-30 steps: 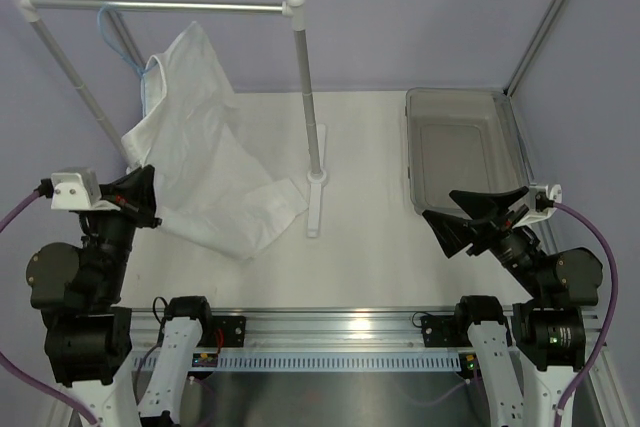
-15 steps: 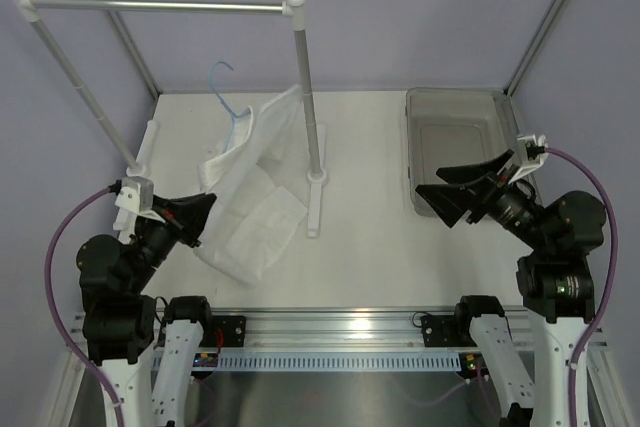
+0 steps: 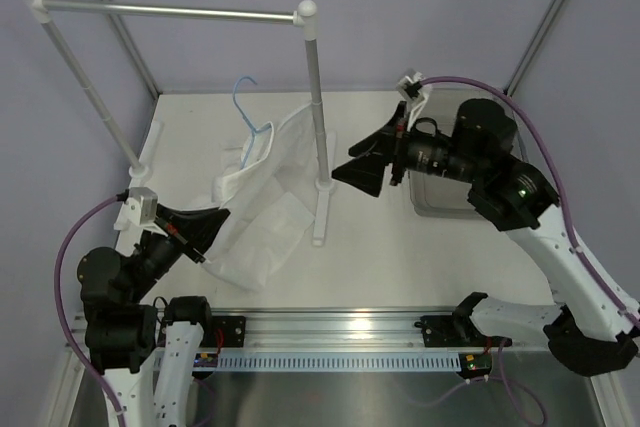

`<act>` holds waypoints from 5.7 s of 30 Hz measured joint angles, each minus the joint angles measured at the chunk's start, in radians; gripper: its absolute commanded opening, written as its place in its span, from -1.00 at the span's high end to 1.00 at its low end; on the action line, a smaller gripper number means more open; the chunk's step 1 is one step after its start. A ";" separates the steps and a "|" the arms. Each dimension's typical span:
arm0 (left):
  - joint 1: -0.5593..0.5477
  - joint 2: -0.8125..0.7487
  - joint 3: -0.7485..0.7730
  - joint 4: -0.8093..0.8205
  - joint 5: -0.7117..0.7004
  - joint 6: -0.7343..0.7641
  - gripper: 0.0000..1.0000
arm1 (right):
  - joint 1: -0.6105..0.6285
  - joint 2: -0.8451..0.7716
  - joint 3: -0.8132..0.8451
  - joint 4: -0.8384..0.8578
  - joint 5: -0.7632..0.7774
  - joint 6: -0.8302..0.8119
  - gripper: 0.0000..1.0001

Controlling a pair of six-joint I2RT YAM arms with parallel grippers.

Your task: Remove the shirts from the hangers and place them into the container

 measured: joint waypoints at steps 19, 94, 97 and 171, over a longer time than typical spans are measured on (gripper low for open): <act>-0.017 -0.019 0.014 -0.107 -0.038 0.086 1.00 | 0.247 0.678 0.735 -0.251 0.317 -0.268 -0.46; -0.034 -0.146 0.006 -0.364 -0.310 0.072 1.00 | 0.276 0.973 1.077 -0.248 0.593 -0.513 1.00; -0.034 -0.152 0.019 -0.383 -0.368 0.063 1.00 | 0.276 0.973 1.077 -0.247 0.584 -0.513 1.00; -0.034 -0.160 0.174 -0.768 -0.918 -0.189 1.00 | 0.236 0.980 1.023 -0.017 0.531 -0.101 1.00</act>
